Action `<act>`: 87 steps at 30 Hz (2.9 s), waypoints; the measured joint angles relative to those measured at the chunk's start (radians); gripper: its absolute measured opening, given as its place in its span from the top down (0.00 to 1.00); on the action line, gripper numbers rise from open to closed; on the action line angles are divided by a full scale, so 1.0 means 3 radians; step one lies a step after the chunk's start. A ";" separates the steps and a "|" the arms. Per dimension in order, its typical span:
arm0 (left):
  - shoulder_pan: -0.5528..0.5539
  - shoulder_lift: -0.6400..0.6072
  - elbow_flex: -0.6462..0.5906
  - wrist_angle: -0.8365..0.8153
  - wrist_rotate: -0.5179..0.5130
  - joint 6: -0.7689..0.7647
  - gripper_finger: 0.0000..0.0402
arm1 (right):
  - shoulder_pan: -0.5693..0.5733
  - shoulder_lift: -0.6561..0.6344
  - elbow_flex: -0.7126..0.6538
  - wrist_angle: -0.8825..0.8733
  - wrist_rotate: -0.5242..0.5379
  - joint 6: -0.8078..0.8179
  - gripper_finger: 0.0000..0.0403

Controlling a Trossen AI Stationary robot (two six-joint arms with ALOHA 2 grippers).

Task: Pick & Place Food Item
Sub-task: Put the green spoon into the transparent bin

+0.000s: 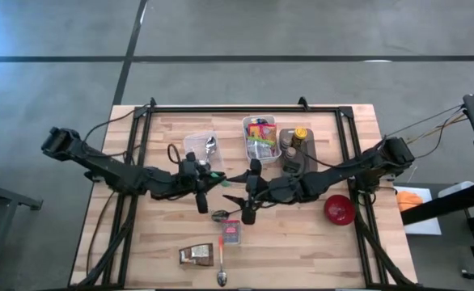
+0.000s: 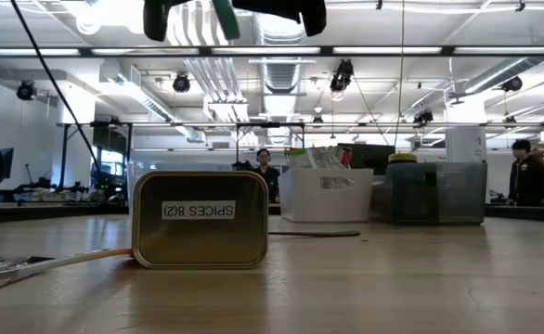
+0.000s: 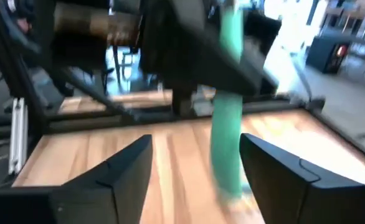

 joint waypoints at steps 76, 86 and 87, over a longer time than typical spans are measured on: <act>0.2614 0.1538 0.0837 -0.3468 0.2359 -0.0739 0.93 | 0.0262 -0.0523 -0.0044 -0.1895 0.0357 0.0874 0.35; 0.2614 0.1538 0.0837 -0.3467 0.2367 -0.0739 0.89 | 0.0262 -0.0523 -0.0044 -0.1895 0.0357 0.0868 0.35; 0.2614 0.1538 0.0837 -0.3466 0.2367 -0.0739 0.89 | 0.0262 -0.0523 -0.0044 -0.1895 0.0357 0.0859 0.35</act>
